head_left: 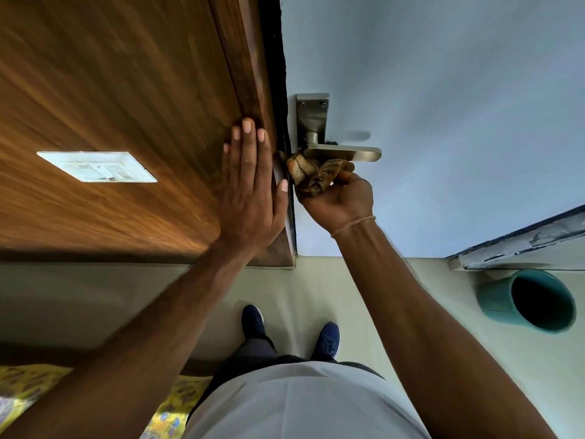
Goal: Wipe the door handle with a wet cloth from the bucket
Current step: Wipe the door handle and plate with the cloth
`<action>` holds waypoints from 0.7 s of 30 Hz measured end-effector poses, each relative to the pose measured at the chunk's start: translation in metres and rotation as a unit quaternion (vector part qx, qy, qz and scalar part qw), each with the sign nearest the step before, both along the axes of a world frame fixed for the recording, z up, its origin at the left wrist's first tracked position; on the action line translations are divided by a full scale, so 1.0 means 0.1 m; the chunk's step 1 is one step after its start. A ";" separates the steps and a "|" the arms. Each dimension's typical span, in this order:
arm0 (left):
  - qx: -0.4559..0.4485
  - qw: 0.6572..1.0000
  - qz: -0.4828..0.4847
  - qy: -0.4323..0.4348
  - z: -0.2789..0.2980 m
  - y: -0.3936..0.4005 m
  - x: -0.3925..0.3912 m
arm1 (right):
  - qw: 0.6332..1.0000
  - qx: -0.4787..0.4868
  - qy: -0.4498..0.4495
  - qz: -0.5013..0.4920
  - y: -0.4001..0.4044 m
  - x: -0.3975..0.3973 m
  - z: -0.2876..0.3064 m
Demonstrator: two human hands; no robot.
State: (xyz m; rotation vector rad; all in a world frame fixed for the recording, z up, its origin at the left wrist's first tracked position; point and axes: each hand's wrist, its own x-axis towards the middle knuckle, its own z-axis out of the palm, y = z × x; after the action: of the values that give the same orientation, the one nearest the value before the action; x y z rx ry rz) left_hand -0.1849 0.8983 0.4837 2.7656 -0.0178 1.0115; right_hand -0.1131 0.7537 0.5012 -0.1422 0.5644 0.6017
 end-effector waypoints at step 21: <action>0.002 1.000 -0.015 -0.006 -0.06 0.02 0.04 | 0.989 -0.078 -0.103 -0.066 -0.12 0.12 -0.15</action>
State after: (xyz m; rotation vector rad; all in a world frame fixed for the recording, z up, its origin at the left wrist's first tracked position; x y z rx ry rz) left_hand -0.1809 0.9006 0.4779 2.7536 -0.0639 1.0220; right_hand -0.1011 0.7419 0.4866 -0.3081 0.4165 0.4073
